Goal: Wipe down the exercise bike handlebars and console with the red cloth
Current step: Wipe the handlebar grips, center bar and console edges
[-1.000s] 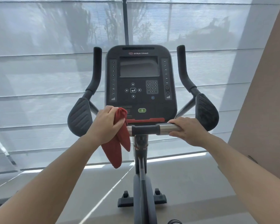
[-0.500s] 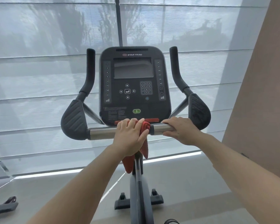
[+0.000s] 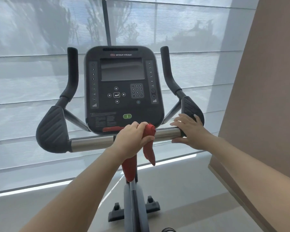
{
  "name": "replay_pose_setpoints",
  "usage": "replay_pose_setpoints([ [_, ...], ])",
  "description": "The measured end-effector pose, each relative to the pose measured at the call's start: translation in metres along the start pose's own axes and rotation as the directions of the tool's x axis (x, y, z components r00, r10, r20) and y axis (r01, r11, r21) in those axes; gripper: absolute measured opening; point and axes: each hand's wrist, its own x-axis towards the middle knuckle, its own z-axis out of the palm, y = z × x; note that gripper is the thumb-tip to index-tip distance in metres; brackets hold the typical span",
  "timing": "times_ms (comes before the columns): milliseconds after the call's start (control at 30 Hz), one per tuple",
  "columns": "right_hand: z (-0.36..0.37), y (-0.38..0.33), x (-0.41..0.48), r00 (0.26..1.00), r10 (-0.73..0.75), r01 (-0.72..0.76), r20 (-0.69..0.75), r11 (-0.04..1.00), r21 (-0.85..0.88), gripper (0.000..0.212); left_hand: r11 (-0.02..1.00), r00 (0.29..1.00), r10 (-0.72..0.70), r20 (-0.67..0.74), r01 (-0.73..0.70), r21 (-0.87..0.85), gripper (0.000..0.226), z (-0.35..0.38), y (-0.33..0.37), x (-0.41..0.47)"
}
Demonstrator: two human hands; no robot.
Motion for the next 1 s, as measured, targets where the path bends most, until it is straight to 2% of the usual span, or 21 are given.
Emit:
replay_pose_setpoints([
  [400,0.003,0.005,0.001,0.999,-0.020,0.022,-0.050,0.999,0.045,0.045,0.999,0.999,0.006,-0.034,-0.007,-0.047,0.053,0.007,0.010,0.007],
  [567,0.008,0.014,-0.001,0.982,-0.132,0.140,-0.137,0.989,0.050,0.045,0.993,0.986,-0.121,-0.111,0.122,0.002,0.052,0.014,0.027,0.000],
  [700,0.004,0.036,0.001,0.981,-0.174,0.186,-0.091,0.971,0.151,0.042,0.970,0.963,-0.217,-0.162,0.231,0.079,0.050,0.022,0.052,-0.002],
  [833,0.008,0.052,0.007,0.986,-0.103,0.123,-0.132,0.981,0.152,0.053,0.965,0.961,-0.224,-0.164,0.242,0.105,0.049,0.035,0.082,0.014],
  [1000,0.010,0.052,0.012,0.976,-0.119,0.153,-0.185,0.972,0.181,0.061,0.979,0.981,-0.162,-0.106,0.173,0.105,0.050,0.031,0.093,0.043],
])
